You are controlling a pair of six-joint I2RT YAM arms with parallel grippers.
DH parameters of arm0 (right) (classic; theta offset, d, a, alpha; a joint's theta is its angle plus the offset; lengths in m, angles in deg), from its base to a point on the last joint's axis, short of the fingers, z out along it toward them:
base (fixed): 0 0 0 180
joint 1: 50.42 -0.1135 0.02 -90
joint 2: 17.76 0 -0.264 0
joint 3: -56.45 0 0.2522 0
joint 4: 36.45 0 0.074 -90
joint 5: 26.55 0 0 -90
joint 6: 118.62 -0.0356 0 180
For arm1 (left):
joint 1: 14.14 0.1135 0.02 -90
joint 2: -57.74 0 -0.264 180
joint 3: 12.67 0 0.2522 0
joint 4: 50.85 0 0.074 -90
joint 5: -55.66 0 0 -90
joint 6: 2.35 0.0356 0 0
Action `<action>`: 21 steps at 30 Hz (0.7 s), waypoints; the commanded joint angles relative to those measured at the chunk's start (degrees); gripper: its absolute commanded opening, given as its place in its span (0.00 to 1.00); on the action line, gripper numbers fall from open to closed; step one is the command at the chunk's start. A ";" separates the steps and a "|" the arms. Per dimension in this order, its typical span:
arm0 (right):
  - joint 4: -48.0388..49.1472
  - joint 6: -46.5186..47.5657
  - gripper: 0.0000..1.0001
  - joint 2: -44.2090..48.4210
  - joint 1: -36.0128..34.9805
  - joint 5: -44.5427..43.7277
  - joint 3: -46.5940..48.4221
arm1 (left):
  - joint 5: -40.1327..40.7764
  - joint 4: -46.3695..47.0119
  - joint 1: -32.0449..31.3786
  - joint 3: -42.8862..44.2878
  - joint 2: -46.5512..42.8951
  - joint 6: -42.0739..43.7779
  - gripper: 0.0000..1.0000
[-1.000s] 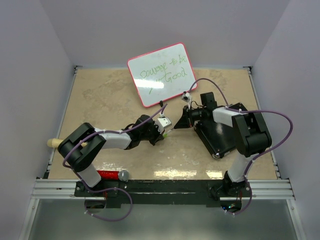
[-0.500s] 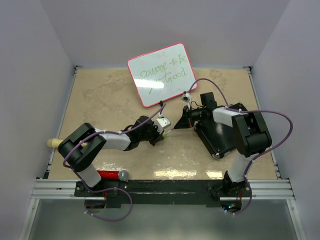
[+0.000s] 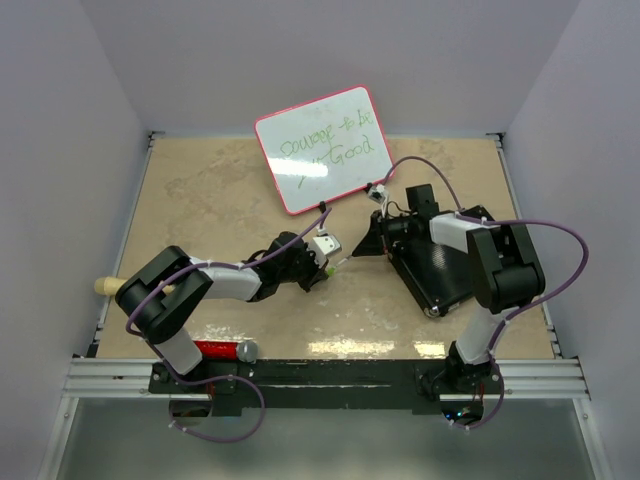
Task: Write a sentence on the whiteboard
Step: Close the whiteboard marker at the center of the board.
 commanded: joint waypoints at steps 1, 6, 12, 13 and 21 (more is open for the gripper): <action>1.10 -0.09 0.00 1.36 0.62 0.46 1.03 | -0.66 0.16 -0.08 -1.22 0.14 -0.37 0.00; 2.15 -0.89 0.00 0.39 0.36 0.46 0.68 | -0.66 0.16 0.00 -1.22 0.06 -0.28 0.00; 2.77 -1.24 0.00 -0.23 -0.52 0.37 0.77 | -0.75 0.25 -0.08 -1.22 0.41 -0.19 0.00; 2.77 -1.15 0.00 -0.23 -0.69 0.29 0.68 | -0.75 0.25 -0.09 -1.22 0.41 -0.19 0.00; 2.86 -1.15 0.00 -0.75 -2.01 -0.42 0.85 | -0.66 0.16 0.00 -1.22 0.32 -0.01 0.00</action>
